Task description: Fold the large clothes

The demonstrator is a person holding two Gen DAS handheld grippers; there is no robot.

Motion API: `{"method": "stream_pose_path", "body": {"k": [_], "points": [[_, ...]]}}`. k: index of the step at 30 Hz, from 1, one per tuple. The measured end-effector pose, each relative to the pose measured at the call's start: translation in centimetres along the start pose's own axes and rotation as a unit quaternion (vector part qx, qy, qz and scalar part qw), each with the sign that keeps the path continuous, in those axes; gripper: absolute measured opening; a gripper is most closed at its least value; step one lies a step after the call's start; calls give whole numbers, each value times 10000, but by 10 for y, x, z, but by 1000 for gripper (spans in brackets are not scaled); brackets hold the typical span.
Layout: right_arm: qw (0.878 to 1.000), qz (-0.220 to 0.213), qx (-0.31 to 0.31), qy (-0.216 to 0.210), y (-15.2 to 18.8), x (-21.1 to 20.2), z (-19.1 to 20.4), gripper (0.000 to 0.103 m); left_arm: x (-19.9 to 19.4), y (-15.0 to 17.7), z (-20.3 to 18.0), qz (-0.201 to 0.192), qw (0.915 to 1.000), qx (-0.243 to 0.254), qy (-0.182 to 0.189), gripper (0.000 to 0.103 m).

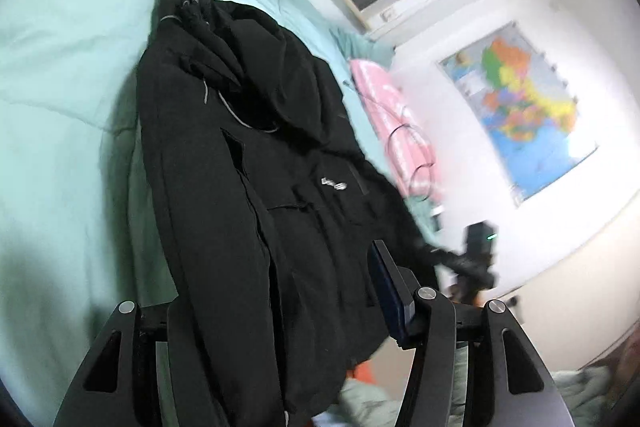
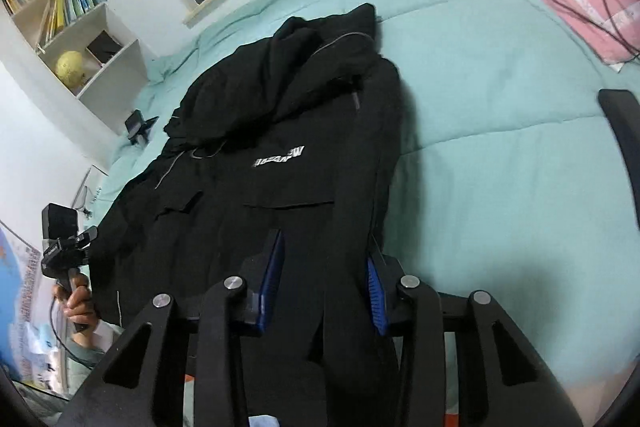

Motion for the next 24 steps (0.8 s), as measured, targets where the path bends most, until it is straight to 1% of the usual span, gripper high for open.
{"method": "stream_pose_path", "body": {"k": [1,3,6,8,11,12,13,14,15,16,17,19,20,22,23,24], "points": [[9999,110,32,124,3,7,-3,43,2,6,7,65,9999,-100,-119,58],[9986,332,176,359,15,19,-14,43,6,26,22,280,9979,-232,-535,58],[9958,577,190,680,38,27,-26,46,7,59,29,460,9954,-263,-793,58],[9942,770,106,740,57,28,-27,50,6,79,29,513,9933,-266,-1002,58],[9922,998,-95,748,83,29,-23,51,3,102,25,405,9873,-197,-1521,58],[9919,992,-151,778,85,28,-21,51,5,104,22,344,9858,-172,-1637,49],[9923,944,-190,777,91,26,-20,51,4,105,19,257,9833,-152,-1796,33],[9936,823,-211,743,92,22,-16,42,3,105,18,195,9800,-159,-1974,24],[9943,712,-217,767,92,18,-12,36,4,101,17,155,9781,-184,-2069,16],[9945,622,-219,809,90,13,-9,25,-1,98,12,79,9785,-196,-2053,12],[9954,473,-222,806,85,5,-6,16,-7,94,7,-22,9796,-166,-2004,12],[9970,228,-228,708,77,-8,-2,14,-20,83,-3,-251,9814,-116,-1900,11],[9972,84,-242,700,70,-18,2,14,-29,77,-6,-354,9836,-145,-1764,11],[9973,-119,-237,685,58,-32,3,13,-45,59,-12,-562,9893,-215,-1327,11],[9975,-217,-211,641,49,-38,4,13,-51,48,-16,-665,9907,-205,-1168,11],[9978,-277,-179,569,41,-43,5,14,-57,39,-20,-747,9910,-172,-1095,11]]}}
Point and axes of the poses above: each gripper's, at about its wrist camera, not at the fingertips, and x roughly the way its jaws point, z to its left, y to its underside, the point moved 6 cm from there along x, roughly the way its jaws point, and after that the axes turned 4 degrees about z, right-handed, at the moved point
